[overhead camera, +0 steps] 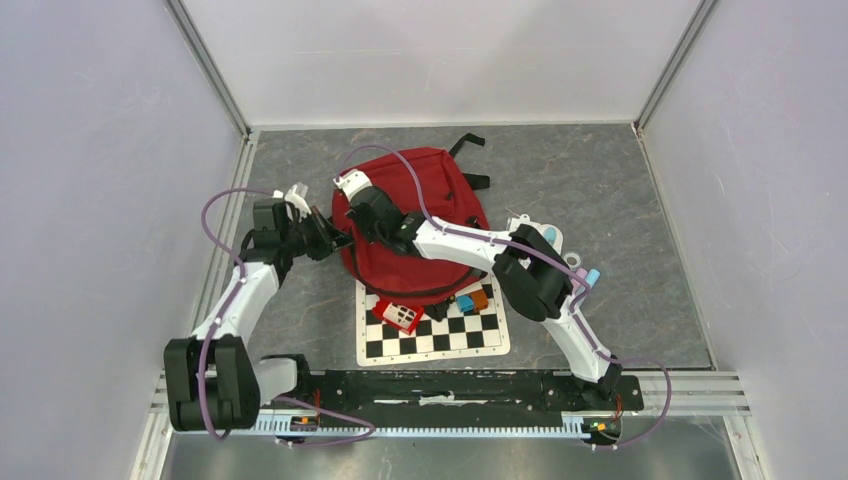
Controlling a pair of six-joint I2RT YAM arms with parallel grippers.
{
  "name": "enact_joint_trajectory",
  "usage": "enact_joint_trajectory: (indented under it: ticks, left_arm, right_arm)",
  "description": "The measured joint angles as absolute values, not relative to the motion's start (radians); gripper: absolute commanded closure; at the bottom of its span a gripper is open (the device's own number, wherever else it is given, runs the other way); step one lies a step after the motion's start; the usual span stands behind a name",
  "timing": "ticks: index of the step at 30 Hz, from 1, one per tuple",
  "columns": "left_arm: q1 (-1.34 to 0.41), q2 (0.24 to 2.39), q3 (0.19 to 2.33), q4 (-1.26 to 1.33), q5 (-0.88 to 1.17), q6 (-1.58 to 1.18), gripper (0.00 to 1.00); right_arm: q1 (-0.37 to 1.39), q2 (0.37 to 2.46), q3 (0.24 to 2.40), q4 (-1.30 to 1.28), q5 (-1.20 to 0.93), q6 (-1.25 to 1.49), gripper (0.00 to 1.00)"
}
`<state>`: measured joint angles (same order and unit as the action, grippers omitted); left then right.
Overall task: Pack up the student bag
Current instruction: Zip the student bag at the center of the board.
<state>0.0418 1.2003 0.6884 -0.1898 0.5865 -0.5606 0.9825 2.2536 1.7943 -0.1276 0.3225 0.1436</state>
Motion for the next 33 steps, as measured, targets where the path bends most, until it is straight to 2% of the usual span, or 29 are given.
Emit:
enact_joint_trajectory:
  ticks: [17, 33]
  left_arm:
    - [-0.114, 0.912, 0.537, -0.198, 0.548, -0.616, 0.98]
    - [-0.291, 0.904, 0.53, -0.257, 0.48, -0.617, 0.98]
  right_arm:
    - [0.979, 2.254, 1.797, -0.132, 0.3, 0.178, 1.0]
    - [0.971, 2.254, 1.799, -0.149, 0.271, 0.214, 1.0]
